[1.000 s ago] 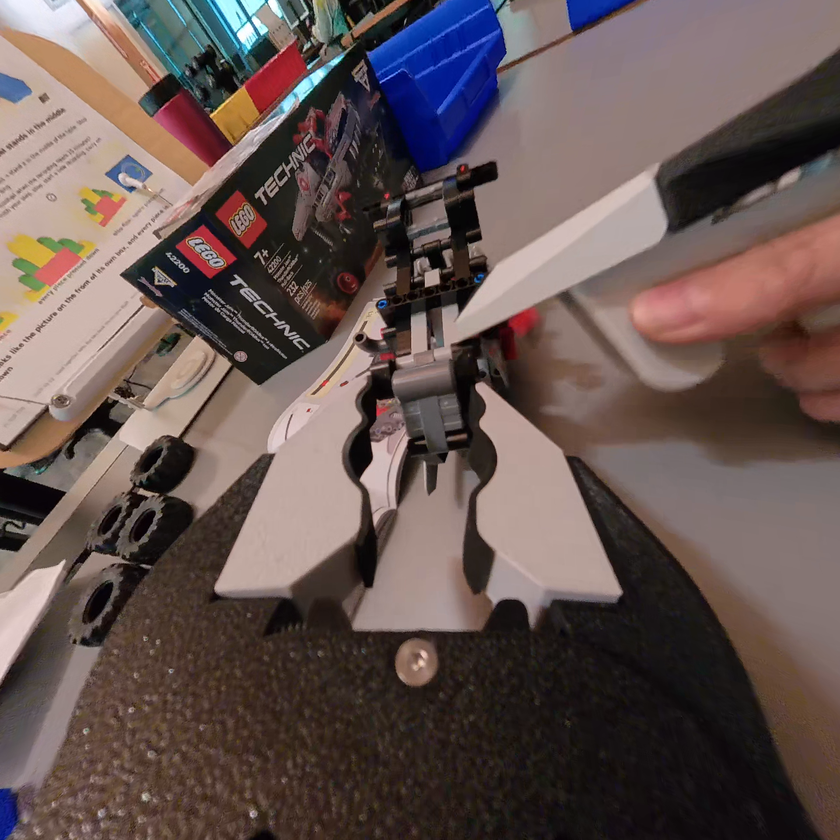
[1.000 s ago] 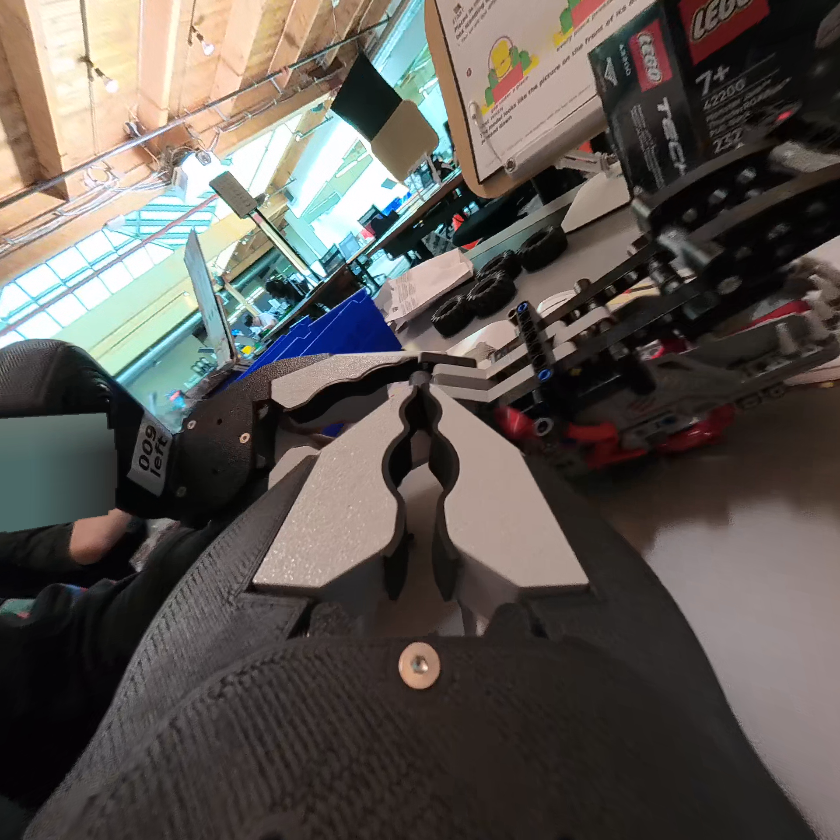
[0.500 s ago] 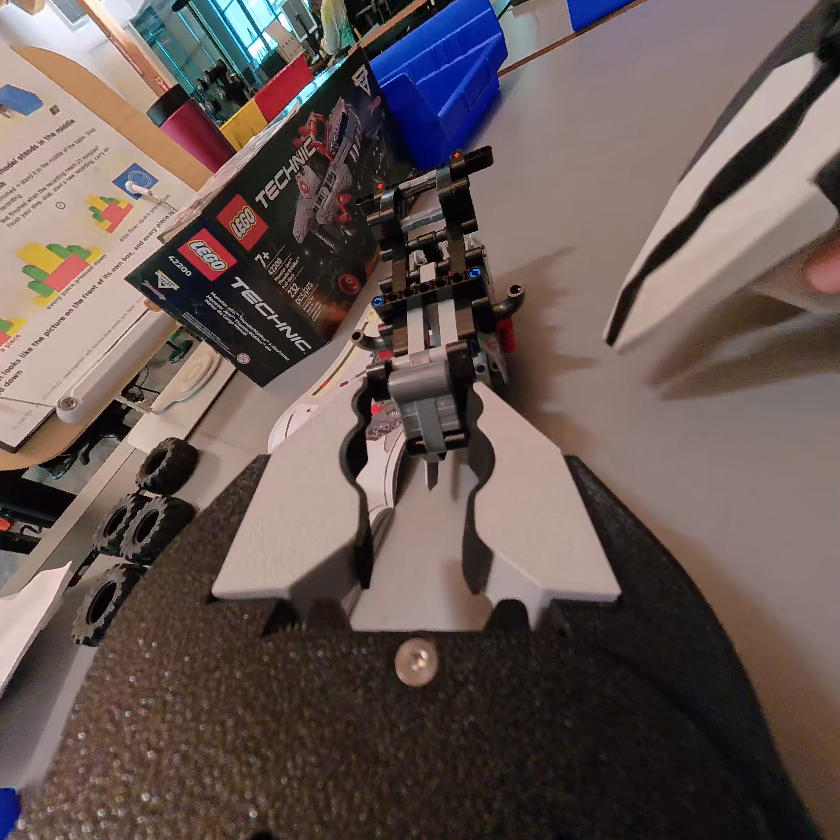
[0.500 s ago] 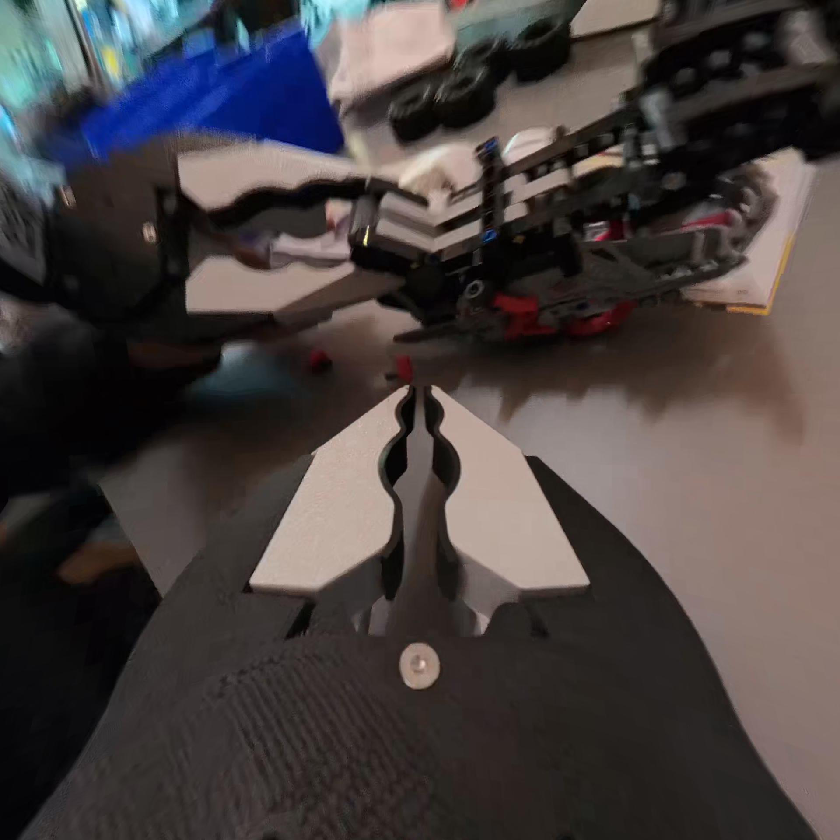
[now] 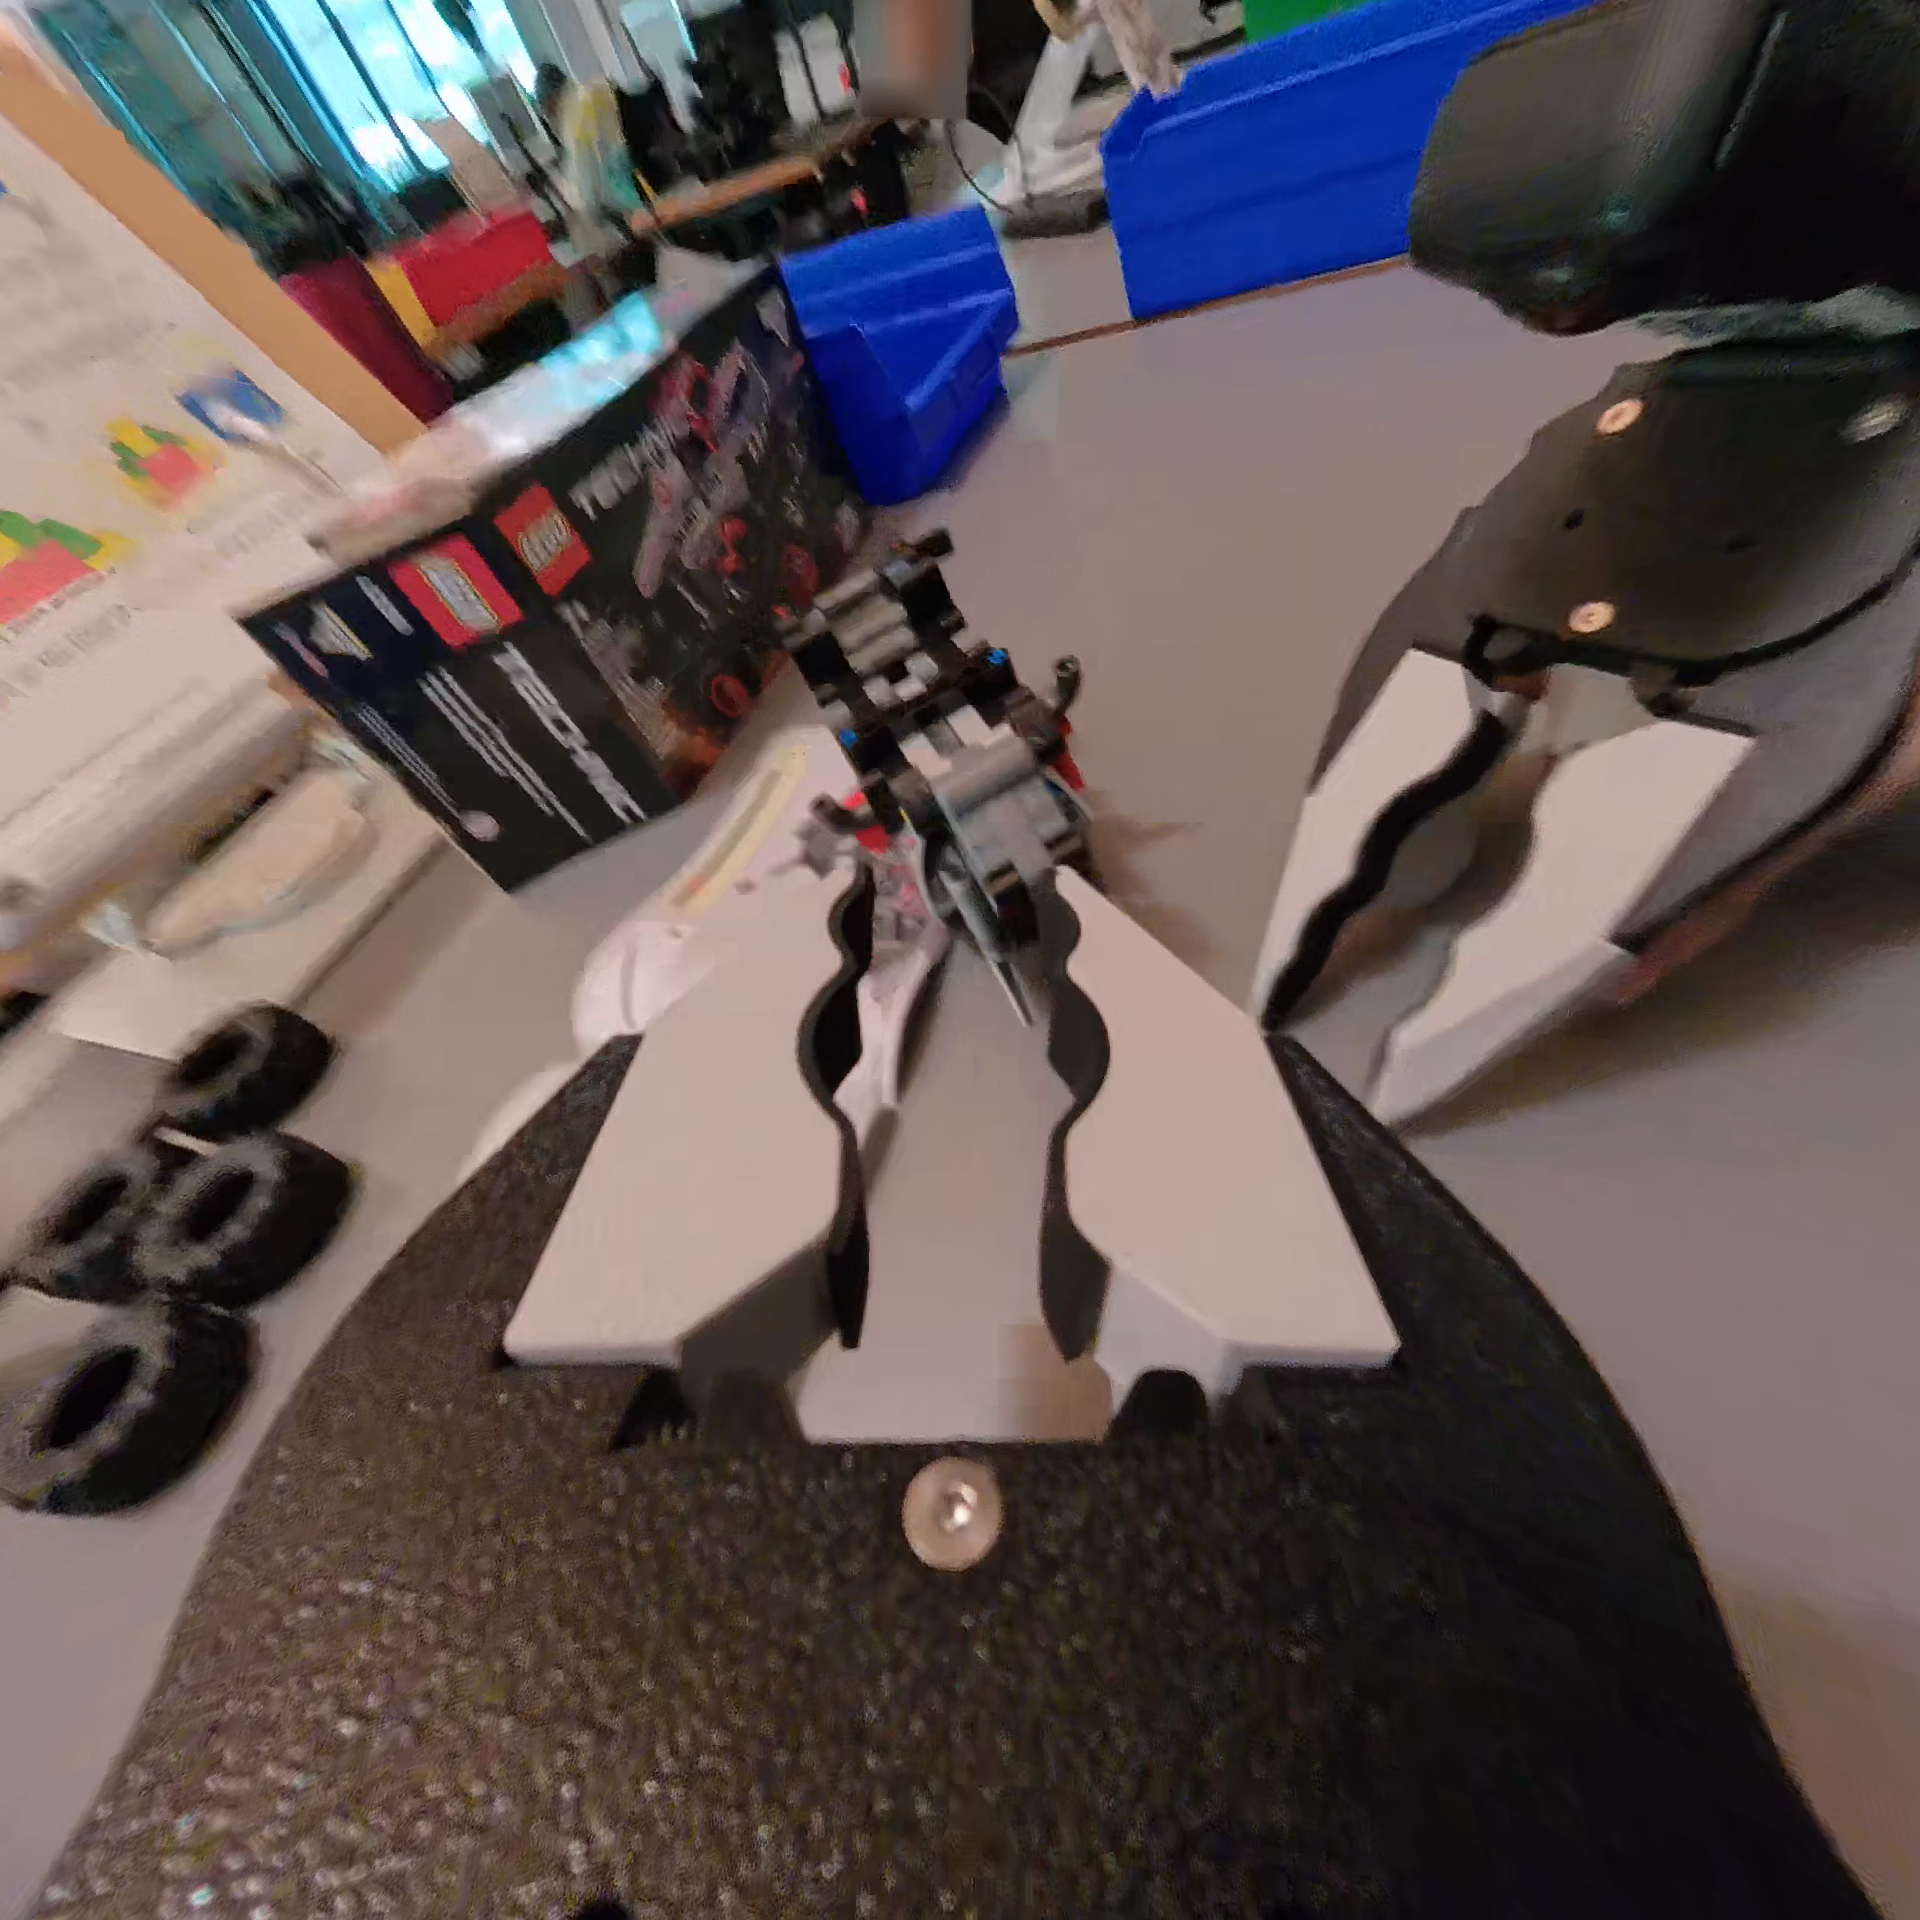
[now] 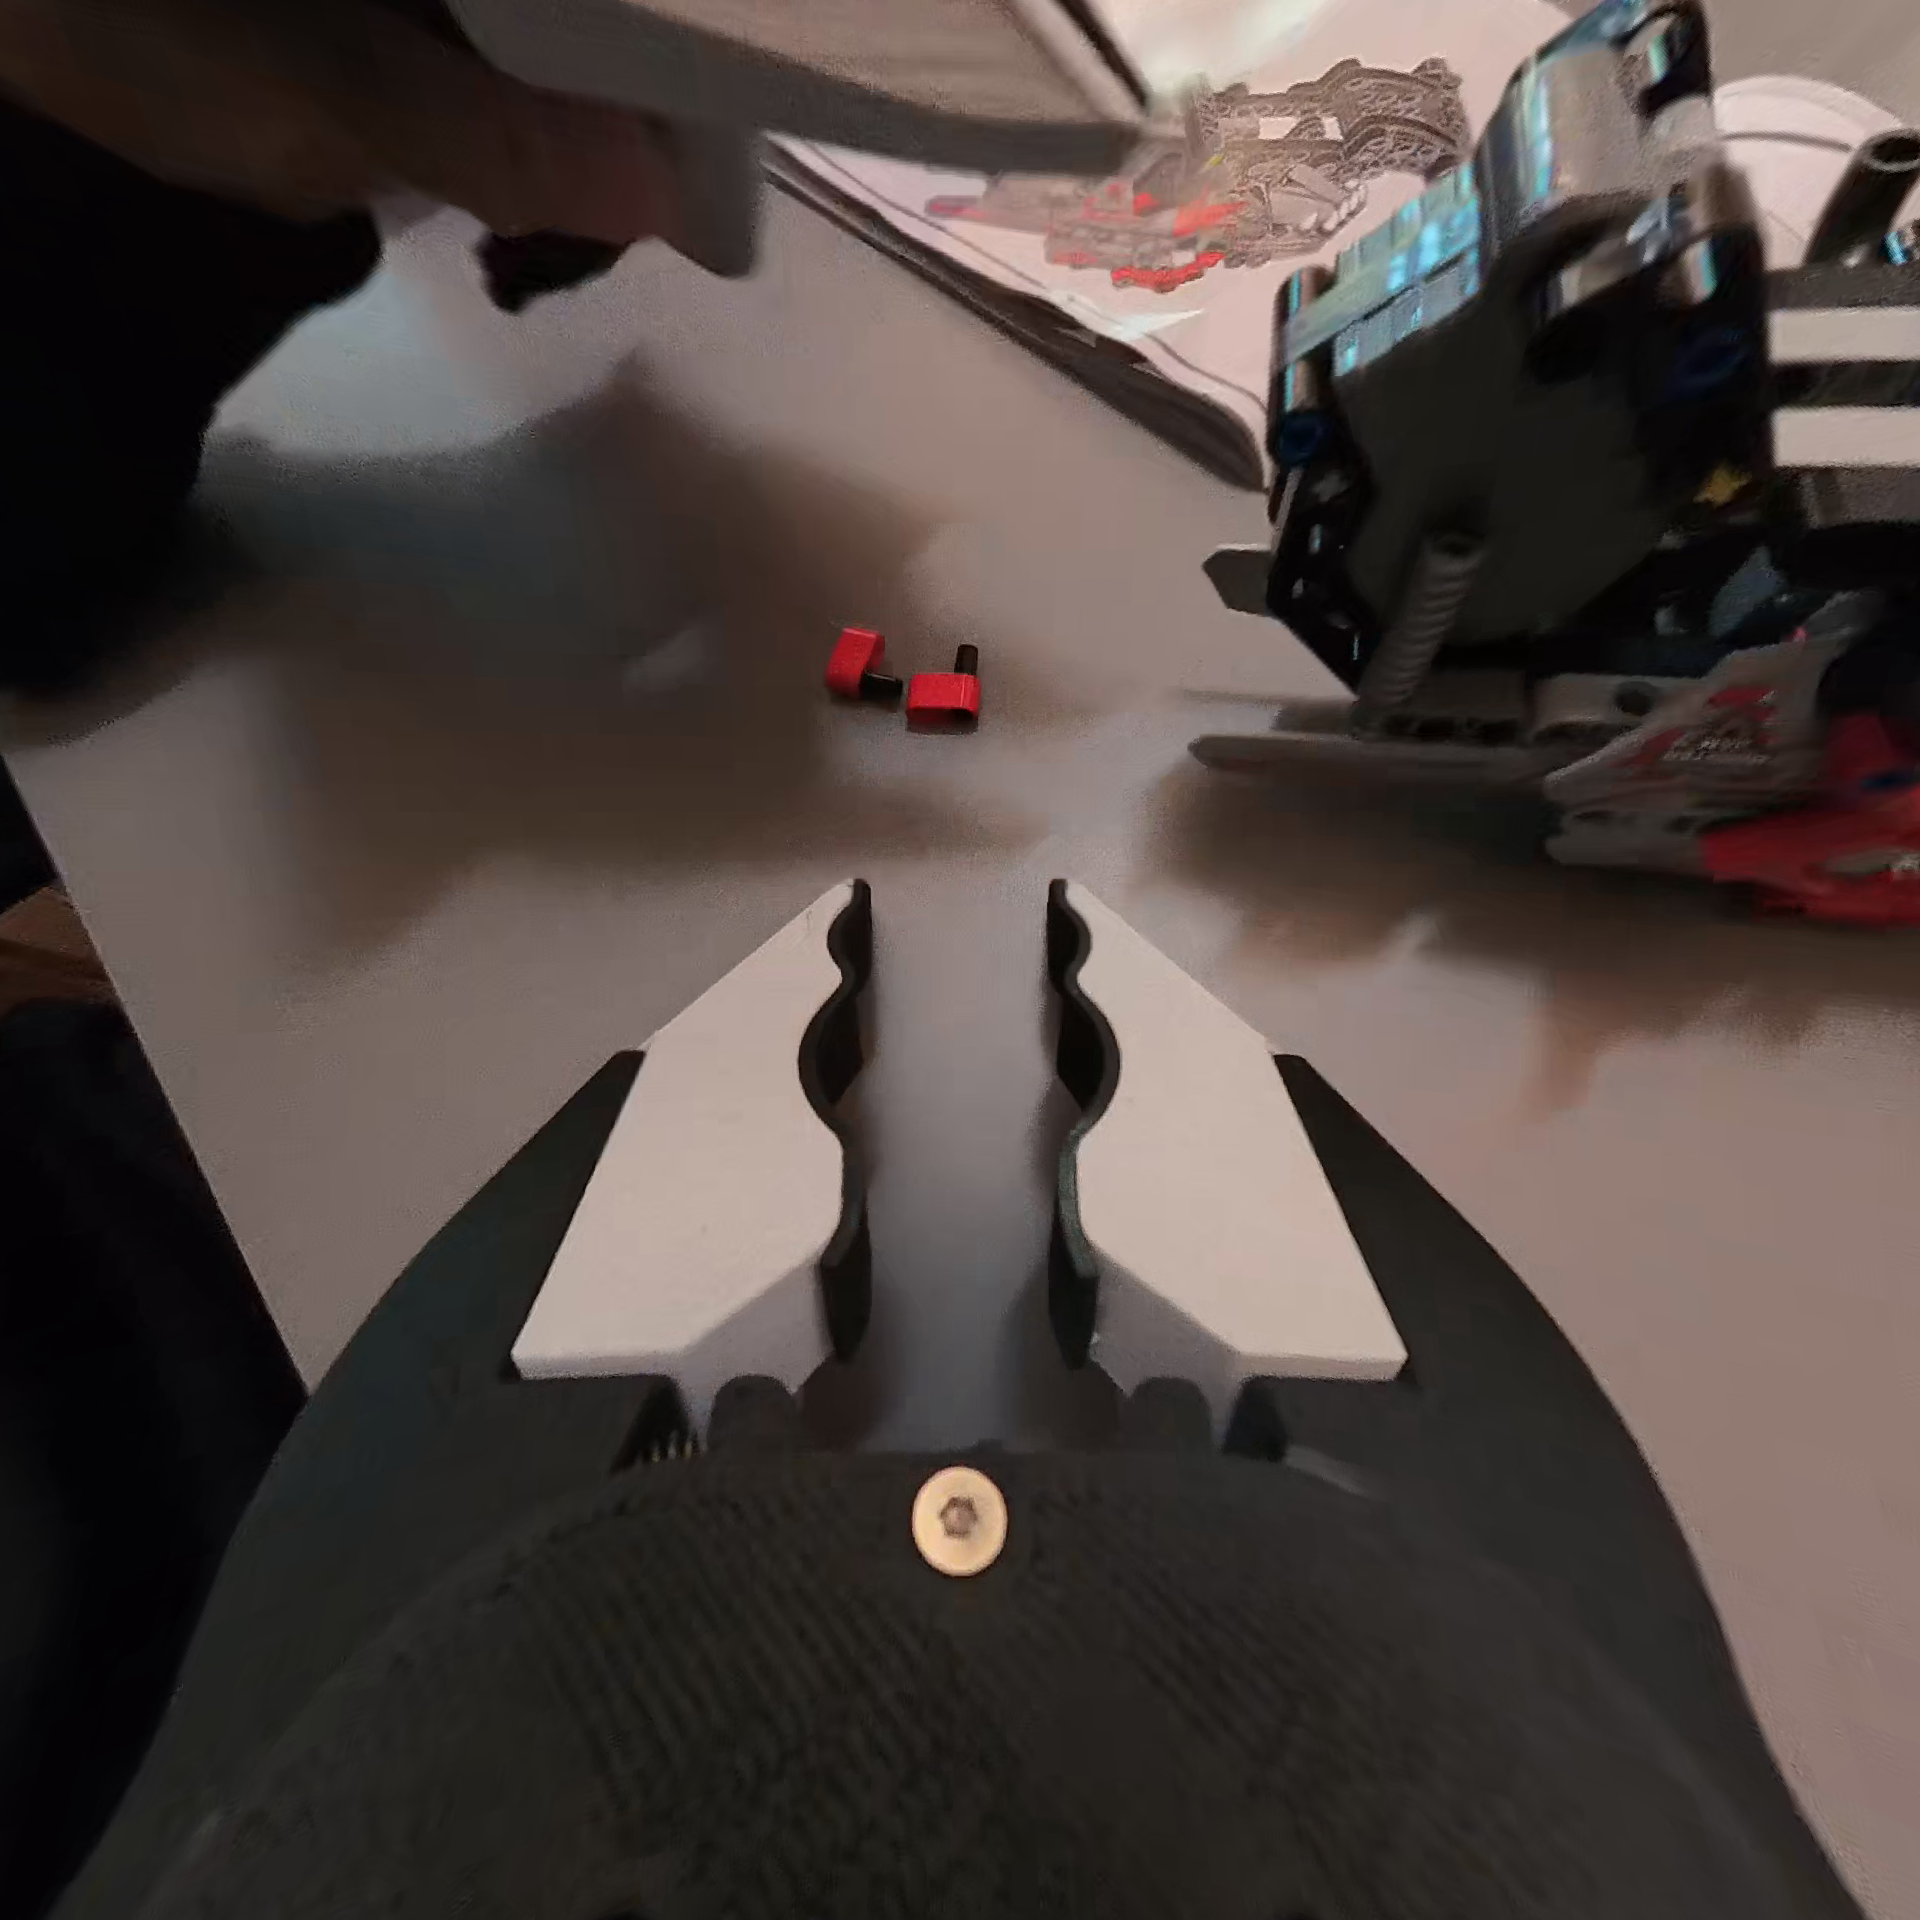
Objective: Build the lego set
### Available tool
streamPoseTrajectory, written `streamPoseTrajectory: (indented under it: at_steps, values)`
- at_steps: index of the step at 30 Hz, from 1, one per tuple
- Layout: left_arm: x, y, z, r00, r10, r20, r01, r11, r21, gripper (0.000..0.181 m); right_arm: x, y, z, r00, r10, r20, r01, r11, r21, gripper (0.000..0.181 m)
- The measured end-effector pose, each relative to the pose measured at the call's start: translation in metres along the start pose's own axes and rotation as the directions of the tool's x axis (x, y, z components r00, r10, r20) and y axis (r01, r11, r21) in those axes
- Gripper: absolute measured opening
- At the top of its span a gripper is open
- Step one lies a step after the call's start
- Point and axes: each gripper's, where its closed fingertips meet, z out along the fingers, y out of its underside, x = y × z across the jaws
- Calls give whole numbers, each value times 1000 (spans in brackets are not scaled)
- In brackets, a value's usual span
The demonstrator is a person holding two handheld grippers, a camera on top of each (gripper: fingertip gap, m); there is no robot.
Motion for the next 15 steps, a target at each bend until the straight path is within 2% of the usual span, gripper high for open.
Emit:
streamPoseTrajectory:
  at_steps: [3, 6, 8, 11, 15]
  values:
    - [23, 19, -8, 986, -109, -126, 91, 986, -141, 22, 4, 3, -4, 1000, 22, -6, -22, 1000, 9, 32]
    - [46, 54, -5, 982, -136, -131, 80, 927, -367, 22, 5, 1, -5, 1000, 27, -4, -27, 999, 24, 32]
    - [53, 73, -4, 987, -123, -100, 63, 883, -465, 16, 5, 1, -7, 999, 52, -2, -52, 998, 28, 32]
    - [59, 88, -4, 988, -141, -59, 87, 834, -545, 13, 5, 2, -10, 997, 80, -2, -80, 996, 45, 32]
    - [53, 91, 0, 991, -137, 9, 119, 822, -557, 10, 5, 3, -16, 992, 124, 2, -124, 990, 70, 32]
